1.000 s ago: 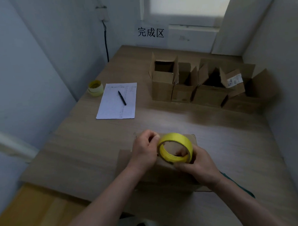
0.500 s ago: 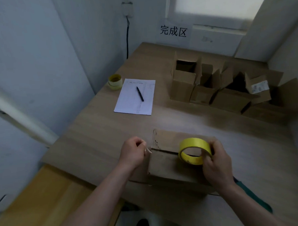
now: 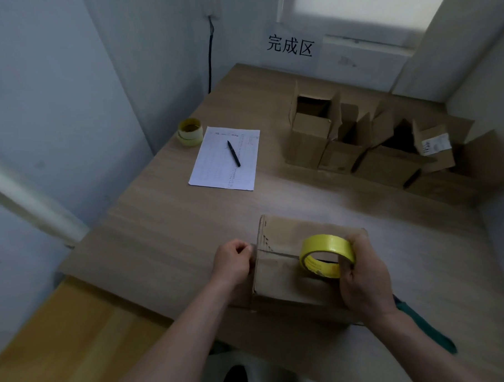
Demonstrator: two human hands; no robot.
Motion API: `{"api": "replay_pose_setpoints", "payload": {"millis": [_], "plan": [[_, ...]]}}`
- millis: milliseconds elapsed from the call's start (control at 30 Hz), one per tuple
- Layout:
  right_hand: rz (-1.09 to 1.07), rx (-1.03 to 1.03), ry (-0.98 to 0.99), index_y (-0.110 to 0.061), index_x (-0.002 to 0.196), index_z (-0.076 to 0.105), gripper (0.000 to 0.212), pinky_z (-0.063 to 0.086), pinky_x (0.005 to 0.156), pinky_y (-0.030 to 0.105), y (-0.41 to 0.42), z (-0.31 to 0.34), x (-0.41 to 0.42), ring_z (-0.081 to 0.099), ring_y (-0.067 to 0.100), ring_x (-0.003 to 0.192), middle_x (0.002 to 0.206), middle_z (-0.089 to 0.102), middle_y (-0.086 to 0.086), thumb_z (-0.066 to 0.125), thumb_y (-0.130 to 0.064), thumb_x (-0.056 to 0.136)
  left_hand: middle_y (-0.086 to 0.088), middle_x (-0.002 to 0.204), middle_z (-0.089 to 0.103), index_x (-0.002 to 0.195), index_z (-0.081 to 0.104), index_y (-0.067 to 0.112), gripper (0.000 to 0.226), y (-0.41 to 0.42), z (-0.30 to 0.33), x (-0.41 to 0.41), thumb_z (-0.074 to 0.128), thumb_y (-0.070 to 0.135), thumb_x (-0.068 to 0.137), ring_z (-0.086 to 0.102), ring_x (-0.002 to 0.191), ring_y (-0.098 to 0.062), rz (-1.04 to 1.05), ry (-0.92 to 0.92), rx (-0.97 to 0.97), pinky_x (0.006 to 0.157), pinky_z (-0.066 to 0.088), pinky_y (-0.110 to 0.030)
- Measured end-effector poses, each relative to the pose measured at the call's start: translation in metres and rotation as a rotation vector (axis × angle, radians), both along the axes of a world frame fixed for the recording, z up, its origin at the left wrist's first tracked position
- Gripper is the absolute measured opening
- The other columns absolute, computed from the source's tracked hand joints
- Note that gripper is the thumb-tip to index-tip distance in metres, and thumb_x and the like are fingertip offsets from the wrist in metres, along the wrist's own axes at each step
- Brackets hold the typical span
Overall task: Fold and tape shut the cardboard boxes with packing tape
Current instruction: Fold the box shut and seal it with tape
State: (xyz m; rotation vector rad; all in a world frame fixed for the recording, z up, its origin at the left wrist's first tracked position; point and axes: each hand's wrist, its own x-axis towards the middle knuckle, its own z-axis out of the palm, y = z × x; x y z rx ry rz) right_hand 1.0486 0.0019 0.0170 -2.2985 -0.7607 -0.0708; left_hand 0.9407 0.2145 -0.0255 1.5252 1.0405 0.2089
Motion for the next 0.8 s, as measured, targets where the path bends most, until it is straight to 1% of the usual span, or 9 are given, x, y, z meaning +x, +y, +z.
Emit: {"api": "replay_pose_setpoints", "payload": {"millis": [100,200,300,433,533,633,700,767,800], "plan": [[-0.013,-0.022,0.005,-0.015,0.093,0.050,0.024,0.038,0.056,0.037,0.001,0.001,0.000,0.050,0.029,0.065,0.078,0.054,0.008,0.061,0.005,0.085,-0.015,0.088,0.068,0.078,0.062,0.015,0.022,-0.012,-0.004,0.005,0.054,0.018,0.098,0.064,0.083,-0.030,0.022,-0.002,-0.054,0.072,0.054,-0.046],[-0.007,-0.029,-0.002,-0.016,0.091,0.049,0.024,0.036,0.055,0.035,0.000,0.001,0.000,0.049,0.027,0.064,0.077,0.054,0.007,0.061,0.004,0.086,-0.003,0.111,0.064,0.101,0.057,0.021,0.005,-0.009,-0.004,0.005,0.054,0.024,0.097,0.059,0.087,-0.015,-0.010,0.185,0.144,0.063,0.044,-0.028],[-0.003,-0.040,-0.012,-0.019,0.089,0.046,0.027,0.037,0.054,0.036,-0.001,-0.001,0.000,0.049,0.026,0.063,0.077,0.052,0.005,0.062,0.003,0.086,-0.001,0.134,0.053,0.135,0.051,0.024,0.037,-0.004,0.002,0.006,0.052,0.024,0.098,0.054,0.115,-0.016,0.116,0.050,0.183,0.087,0.043,-0.027],[0.002,-0.100,0.020,-0.027,0.085,0.039,0.031,0.037,0.052,0.036,-0.005,-0.005,0.002,0.048,0.024,0.062,0.074,0.050,0.001,0.063,-0.008,0.087,0.003,0.155,0.032,0.142,0.047,0.029,0.038,-0.026,0.009,0.019,0.039,0.028,0.104,0.024,0.144,-0.009,-0.262,-0.151,0.185,0.111,0.019,-0.019],[0.001,-0.088,0.276,-0.021,0.081,0.048,0.021,0.038,0.055,0.036,-0.009,0.001,0.014,0.053,0.022,0.065,0.070,0.056,0.001,0.067,-0.019,0.090,0.002,0.157,0.032,0.141,0.047,0.027,0.038,-0.026,0.003,0.022,0.034,0.026,0.105,0.016,0.147,-0.008,-0.310,-0.138,0.193,0.110,0.013,-0.013],[0.114,0.264,0.752,-0.003,0.082,0.063,0.017,0.048,0.066,0.033,-0.013,0.027,0.031,0.062,0.025,0.073,0.077,0.065,0.022,0.078,-0.007,0.076,0.000,0.158,0.028,0.141,0.047,0.032,0.039,-0.024,0.003,0.020,0.031,0.032,0.105,0.017,0.147,-0.010,-0.289,-0.128,0.175,0.114,0.013,-0.021],[0.239,0.412,0.966,-0.002,0.077,0.062,0.011,0.050,0.066,0.033,-0.018,0.050,0.044,0.061,0.026,0.065,0.068,0.062,0.022,0.068,-0.011,0.072,0.001,0.159,0.026,0.140,0.045,0.037,0.039,-0.024,0.004,0.020,0.029,0.036,0.105,0.018,0.147,-0.011,-0.298,-0.117,0.178,0.118,0.014,-0.030],[0.260,0.364,0.948,-0.002,0.075,0.061,0.021,0.047,0.063,0.036,-0.028,0.067,0.061,0.053,0.023,0.058,0.062,0.054,0.015,0.059,-0.022,0.081,0.004,0.159,0.026,0.139,0.043,0.042,0.038,-0.024,0.004,0.019,0.028,0.039,0.104,0.018,0.147,-0.012,-0.306,-0.107,0.182,0.121,0.015,-0.037],[0.253,0.198,0.766,-0.005,0.075,0.062,0.026,0.046,0.061,0.037,-0.036,0.073,0.071,0.052,0.020,0.056,0.062,0.054,0.010,0.058,-0.027,0.088,0.004,0.158,0.028,0.137,0.043,0.044,0.037,-0.024,0.005,0.019,0.029,0.040,0.104,0.019,0.147,-0.012,-0.299,-0.111,0.182,0.121,0.016,-0.040]]}}
